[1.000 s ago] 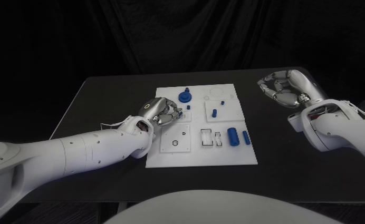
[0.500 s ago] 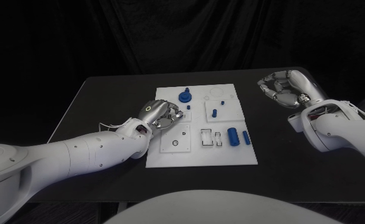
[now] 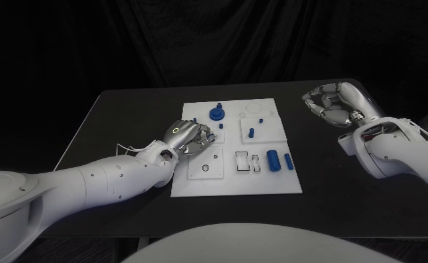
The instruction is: Assemble the parts on the task board
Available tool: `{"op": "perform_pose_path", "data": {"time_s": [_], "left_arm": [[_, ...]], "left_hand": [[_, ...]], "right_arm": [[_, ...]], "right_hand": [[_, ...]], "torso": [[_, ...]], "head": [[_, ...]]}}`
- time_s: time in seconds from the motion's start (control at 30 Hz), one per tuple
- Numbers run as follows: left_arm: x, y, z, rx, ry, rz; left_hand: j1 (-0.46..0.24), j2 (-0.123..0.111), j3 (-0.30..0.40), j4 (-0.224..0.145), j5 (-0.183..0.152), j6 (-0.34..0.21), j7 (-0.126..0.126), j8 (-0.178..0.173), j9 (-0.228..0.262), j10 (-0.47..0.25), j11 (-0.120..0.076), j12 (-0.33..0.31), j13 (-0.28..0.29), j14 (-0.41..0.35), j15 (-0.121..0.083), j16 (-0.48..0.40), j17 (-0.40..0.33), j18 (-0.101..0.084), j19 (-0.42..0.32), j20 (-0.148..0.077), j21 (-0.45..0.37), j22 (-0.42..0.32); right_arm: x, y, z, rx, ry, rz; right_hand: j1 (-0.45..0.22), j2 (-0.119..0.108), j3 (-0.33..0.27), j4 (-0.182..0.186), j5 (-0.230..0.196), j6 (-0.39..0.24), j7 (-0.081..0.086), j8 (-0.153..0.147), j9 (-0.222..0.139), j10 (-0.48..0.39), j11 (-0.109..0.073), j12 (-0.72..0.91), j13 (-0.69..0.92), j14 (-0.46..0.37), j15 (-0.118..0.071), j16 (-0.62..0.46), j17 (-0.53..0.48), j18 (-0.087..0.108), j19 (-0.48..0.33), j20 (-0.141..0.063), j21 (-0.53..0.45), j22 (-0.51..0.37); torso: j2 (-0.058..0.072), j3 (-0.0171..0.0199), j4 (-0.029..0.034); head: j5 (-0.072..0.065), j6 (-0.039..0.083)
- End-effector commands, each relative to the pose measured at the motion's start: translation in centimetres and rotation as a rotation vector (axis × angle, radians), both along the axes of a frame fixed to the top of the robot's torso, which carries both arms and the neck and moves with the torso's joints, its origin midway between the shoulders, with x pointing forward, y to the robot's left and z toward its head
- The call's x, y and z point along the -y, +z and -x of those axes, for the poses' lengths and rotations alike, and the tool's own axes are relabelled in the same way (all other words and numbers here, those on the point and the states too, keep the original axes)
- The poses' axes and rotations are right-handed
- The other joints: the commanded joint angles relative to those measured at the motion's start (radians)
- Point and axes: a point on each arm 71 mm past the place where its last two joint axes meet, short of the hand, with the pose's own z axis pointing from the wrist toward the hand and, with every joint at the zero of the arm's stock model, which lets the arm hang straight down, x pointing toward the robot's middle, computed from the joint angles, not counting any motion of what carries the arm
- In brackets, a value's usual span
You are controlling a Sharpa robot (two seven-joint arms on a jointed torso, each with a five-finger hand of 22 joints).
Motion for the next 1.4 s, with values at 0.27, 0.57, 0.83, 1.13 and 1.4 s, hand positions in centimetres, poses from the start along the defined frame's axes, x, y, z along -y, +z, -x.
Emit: {"op": "perform_pose_path", "data": {"time_s": [0.27,0.57,0.83,1.13,1.4], "left_arm": [[0.21,-0.35,0.22,-0.008,-0.022,-0.040],[0.09,-0.41,0.21,-0.014,-0.014,-0.043],[0.09,-0.42,0.29,-0.002,-0.026,-0.064],[0.23,-0.35,0.42,0.019,-0.050,-0.076],[0.26,-0.27,0.50,0.031,-0.061,-0.073]], "left_hand": [[0.018,0.001,-0.003,0.013,-0.019,-0.006,0.005,-0.010,-0.009,0.102,0.009,0.004,0.263,0.104,0.006,0.003,0.263,0.005,0.001,0.009,0.005,0.158],[0.022,-0.005,-0.013,0.030,-0.030,-0.019,0.013,-0.028,-0.025,0.102,0.015,0.004,0.263,0.104,0.011,0.003,0.263,0.005,-0.001,0.013,0.003,0.160],[0.035,-0.007,-0.014,0.028,-0.034,-0.016,0.012,-0.031,-0.029,0.102,0.016,0.004,0.263,0.104,0.012,0.003,0.263,0.004,0.003,0.014,0.007,0.163],[0.049,-0.008,-0.015,0.024,-0.038,-0.010,0.011,-0.032,-0.033,0.102,0.015,0.004,0.263,0.104,0.012,0.003,0.263,0.003,0.006,0.015,0.010,0.166],[0.056,-0.007,-0.014,0.022,-0.039,-0.007,0.010,-0.032,-0.034,0.102,0.015,0.004,0.263,0.104,0.012,0.003,0.263,0.003,0.006,0.016,0.010,0.167]], "right_arm": [[0.03,-0.03,0.07,0.005,-0.004,0.000],[-0.01,-0.06,0.05,0.002,-0.003,0.000],[0.02,-0.07,0.05,0.001,-0.004,0.001],[0.01,-0.07,0.04,0.001,-0.003,0.001],[0.07,-0.05,0.07,0.003,-0.005,0.001]], "right_hand": [[-0.002,-0.008,0.006,0.002,0.004,-0.005,0.001,0.004,-0.001,-0.007,0.001,-0.004,0.046,0.054,-0.004,-0.004,0.154,0.008,-0.006,-0.002,-0.001,0.158],[-0.002,-0.008,0.006,0.001,0.004,-0.005,0.001,0.004,-0.001,-0.006,0.001,-0.004,0.047,0.055,-0.004,-0.002,0.155,0.008,-0.005,-0.001,0.001,0.159],[-0.003,-0.008,0.007,0.001,0.004,-0.004,0.001,0.004,-0.001,-0.005,0.001,-0.003,0.048,0.055,-0.004,-0.002,0.156,0.008,-0.005,-0.001,0.002,0.159],[-0.002,-0.009,0.007,0.001,0.004,-0.004,0.000,0.005,-0.001,-0.004,0.001,-0.003,0.049,0.055,-0.003,-0.001,0.156,0.008,-0.005,-0.001,0.002,0.159],[-0.001,-0.010,0.008,-0.001,0.004,-0.004,0.000,0.005,-0.001,-0.005,0.000,-0.003,0.048,0.055,-0.004,-0.002,0.156,0.008,-0.005,-0.001,0.001,0.159]], "torso": [[0.000,0.0000,-0.0002],[0.000,0.0000,-0.0001],[0.000,0.0002,0.0000],[0.000,0.0002,-0.0002],[0.000,0.0002,-0.0007]], "head": [[0.003,0.000],[0.003,0.000],[0.003,0.000],[0.004,0.000],[0.003,0.000]]}}
